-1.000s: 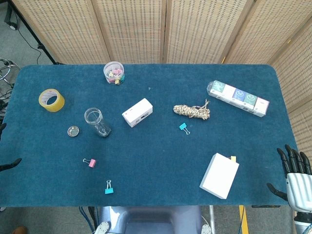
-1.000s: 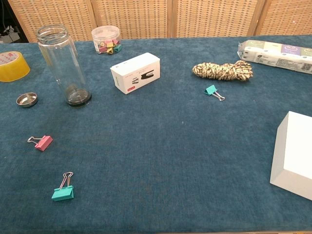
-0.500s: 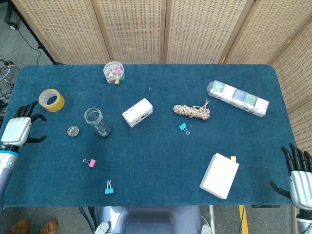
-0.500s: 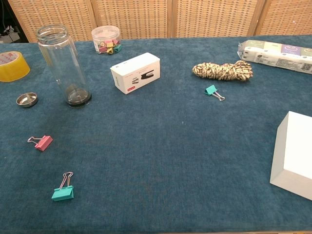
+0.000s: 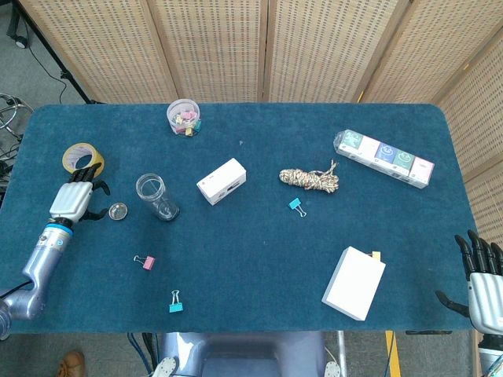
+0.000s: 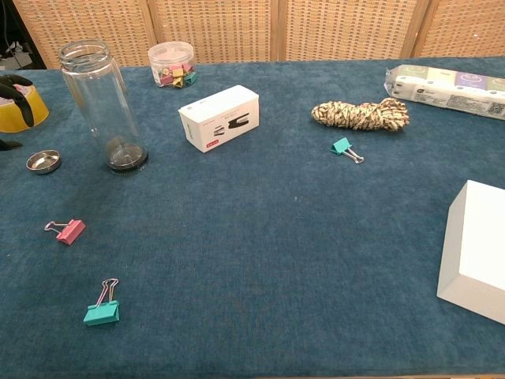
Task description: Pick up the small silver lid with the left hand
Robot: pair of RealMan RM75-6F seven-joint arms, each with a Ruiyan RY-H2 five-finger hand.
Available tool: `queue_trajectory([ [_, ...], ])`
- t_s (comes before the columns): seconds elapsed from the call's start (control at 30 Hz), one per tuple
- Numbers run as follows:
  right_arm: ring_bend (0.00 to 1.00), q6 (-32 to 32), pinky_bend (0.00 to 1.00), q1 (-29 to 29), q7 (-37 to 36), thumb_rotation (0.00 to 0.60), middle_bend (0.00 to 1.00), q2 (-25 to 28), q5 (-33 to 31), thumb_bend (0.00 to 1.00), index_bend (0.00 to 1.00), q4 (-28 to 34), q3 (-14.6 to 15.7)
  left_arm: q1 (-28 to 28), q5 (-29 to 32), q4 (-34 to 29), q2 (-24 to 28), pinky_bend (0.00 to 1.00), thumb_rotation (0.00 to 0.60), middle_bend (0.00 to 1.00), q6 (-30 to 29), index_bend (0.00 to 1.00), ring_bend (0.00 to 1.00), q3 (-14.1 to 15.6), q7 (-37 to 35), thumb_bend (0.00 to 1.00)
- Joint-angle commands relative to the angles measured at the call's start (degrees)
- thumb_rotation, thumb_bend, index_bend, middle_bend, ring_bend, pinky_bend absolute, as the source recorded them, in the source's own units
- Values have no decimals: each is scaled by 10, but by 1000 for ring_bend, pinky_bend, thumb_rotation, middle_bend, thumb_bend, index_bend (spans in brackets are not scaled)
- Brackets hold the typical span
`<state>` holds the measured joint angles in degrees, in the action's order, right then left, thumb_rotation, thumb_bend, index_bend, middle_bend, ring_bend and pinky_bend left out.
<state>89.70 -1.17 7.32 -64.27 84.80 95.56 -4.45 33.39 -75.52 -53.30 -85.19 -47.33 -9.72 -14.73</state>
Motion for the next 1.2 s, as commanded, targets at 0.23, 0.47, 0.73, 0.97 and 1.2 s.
queue_trajectory([
  [0.23,0,0,0,0,-5,600,0,1,0,0,0,0,0,-1,4,-4,-14,0,600,0,0,499,0,11,9,310],
  [0.47,0,0,0,0,-7,600,0,2,-2,0,0,1,0,-1,18,-5,-25,0,600,0,1,518,0,11,26,333],
  [0.73,0,-1,0,1,-10,600,0,4,-2,0,0,0,0,-1,34,-3,-32,0,600,0,0,539,0,7,43,345],
  [0.97,0,1,0,0,-13,600,0,5,-1,0,0,0,0,-1,43,-1,-34,0,600,0,-1,549,0,6,60,361],
  [1.2,0,1,0,0,-12,600,0,5,-1,0,0,1,1,-1,54,0,-37,0,600,0,5,553,0,5,72,410],
])
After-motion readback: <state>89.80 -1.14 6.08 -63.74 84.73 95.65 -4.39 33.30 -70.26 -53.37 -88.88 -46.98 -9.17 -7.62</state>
